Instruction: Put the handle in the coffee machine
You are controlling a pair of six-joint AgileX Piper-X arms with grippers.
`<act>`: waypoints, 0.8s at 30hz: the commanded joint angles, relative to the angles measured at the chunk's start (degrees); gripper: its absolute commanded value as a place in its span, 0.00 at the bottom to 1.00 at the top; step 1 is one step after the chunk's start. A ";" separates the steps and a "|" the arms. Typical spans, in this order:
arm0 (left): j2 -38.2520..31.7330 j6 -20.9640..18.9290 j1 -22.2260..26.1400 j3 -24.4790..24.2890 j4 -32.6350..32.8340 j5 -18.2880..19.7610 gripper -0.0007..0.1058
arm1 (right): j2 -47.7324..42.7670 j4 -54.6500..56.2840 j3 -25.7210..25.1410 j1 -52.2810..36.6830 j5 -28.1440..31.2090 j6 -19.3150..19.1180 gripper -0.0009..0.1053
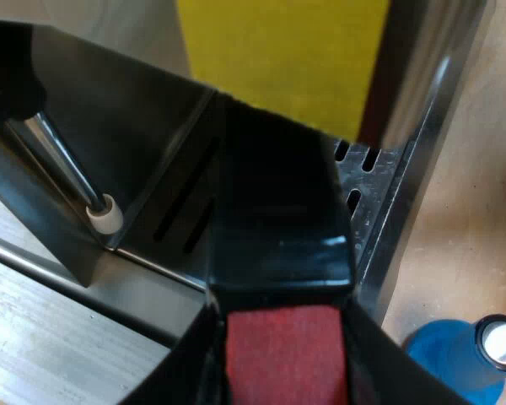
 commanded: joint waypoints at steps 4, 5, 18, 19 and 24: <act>-1.81 -0.96 0.02 -1.77 -3.28 10.16 0.02 | 3.37 -3.45 -3.34 -2.82 -0.39 -0.64 0.46; -1.81 -0.96 0.02 -1.77 -3.28 10.16 0.02 | 3.79 -3.48 -3.83 -2.91 -0.39 -0.64 0.46; -1.81 -0.96 0.02 -1.77 -2.81 10.16 0.02 | 9.01 -3.35 -12.23 -5.86 2.72 -7.76 0.41; -1.81 -0.96 0.02 -1.77 -2.81 10.16 0.02 | 9.03 -3.35 -12.30 -6.08 2.72 -7.88 0.41; -1.81 -0.96 0.02 -1.77 -2.81 10.16 0.02 | 9.18 -3.40 -12.90 -8.10 2.43 -7.88 0.41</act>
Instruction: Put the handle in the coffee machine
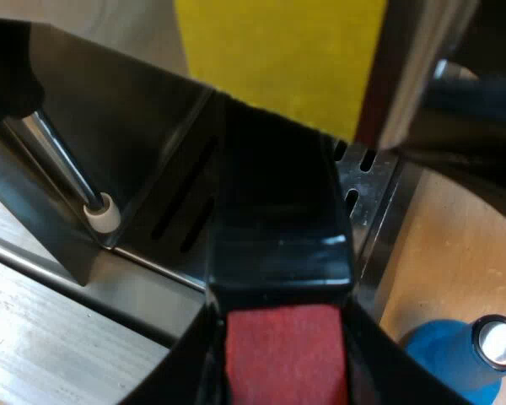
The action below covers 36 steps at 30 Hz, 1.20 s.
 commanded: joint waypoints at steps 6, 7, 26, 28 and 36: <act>-1.81 -0.96 0.02 -1.77 -3.19 10.16 0.02 | 0.25 -0.84 -2.72 -2.74 -1.78 -0.57 0.41; -1.81 -0.96 0.02 -1.77 -3.19 10.16 0.02 | 0.40 -0.70 -3.27 -2.92 -2.79 -0.57 0.41; -1.81 -1.07 0.02 -1.66 -2.78 10.17 0.02 | 2.89 -3.23 -6.73 -4.42 0.28 -3.73 0.32; -1.81 -1.07 0.02 -1.66 -2.78 10.17 0.02 | 2.89 -5.26 -6.73 -4.42 0.10 -4.91 0.32; -1.81 -1.07 0.02 -1.66 -2.78 10.17 0.02 | 2.89 -8.91 -6.73 -4.42 -0.16 -5.85 0.32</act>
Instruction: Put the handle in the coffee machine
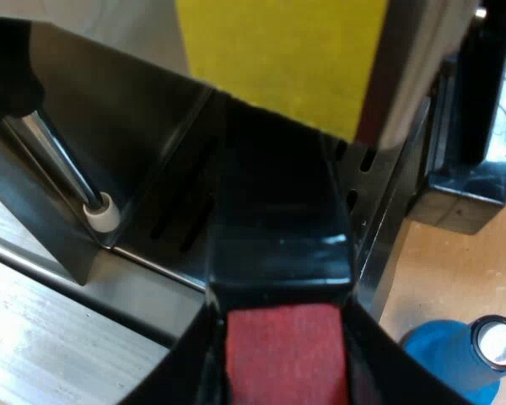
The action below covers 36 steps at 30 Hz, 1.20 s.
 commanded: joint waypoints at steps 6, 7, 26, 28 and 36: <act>-1.81 -0.96 0.02 -1.66 -2.90 10.17 0.02 | -0.98 -3.78 -0.54 -0.16 -0.44 -0.97 0.32; -1.81 -0.96 0.02 -1.66 -2.90 10.17 0.02 | -0.98 -3.78 -0.54 -0.16 -0.44 -0.97 0.32; -1.81 -3.44 0.02 -1.66 -2.90 10.17 0.52 | -0.98 -3.78 -0.54 -0.16 -0.44 -0.97 0.32; -1.81 -3.44 0.02 -1.66 -2.58 10.17 0.52 | -0.98 -4.67 -0.54 -0.16 -0.44 -0.97 0.32; -1.81 -3.44 0.02 -1.66 -1.58 10.17 0.52 | -0.98 -5.11 -0.76 -0.16 -0.44 -1.26 0.32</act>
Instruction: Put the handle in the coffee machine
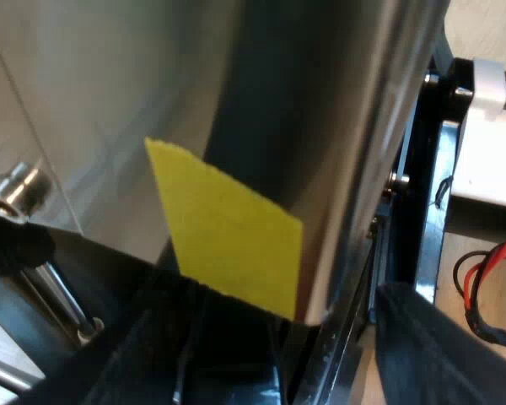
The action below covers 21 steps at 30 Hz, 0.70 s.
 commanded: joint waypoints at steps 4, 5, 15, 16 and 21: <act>-0.37 -0.04 -0.29 -0.58 0.11 1.20 0.52 | -1.34 -3.84 -0.81 0.04 -0.38 -1.54 0.32; -0.50 -0.04 -0.29 -0.61 0.11 1.20 0.52 | -1.34 -3.84 -0.81 0.04 -0.38 -1.54 0.32; -3.51 -3.64 3.50 -2.51 0.27 -2.73 0.40 | -1.34 -3.84 -0.81 0.04 -0.38 -1.52 0.32; -3.51 -3.92 4.04 -2.94 0.14 -2.73 0.36 | -1.34 -3.84 -0.81 0.04 -0.38 -1.52 0.32; -3.51 -3.92 4.73 -3.51 0.02 -5.48 0.15 | -1.34 -3.84 -0.81 0.04 -0.38 -1.52 0.32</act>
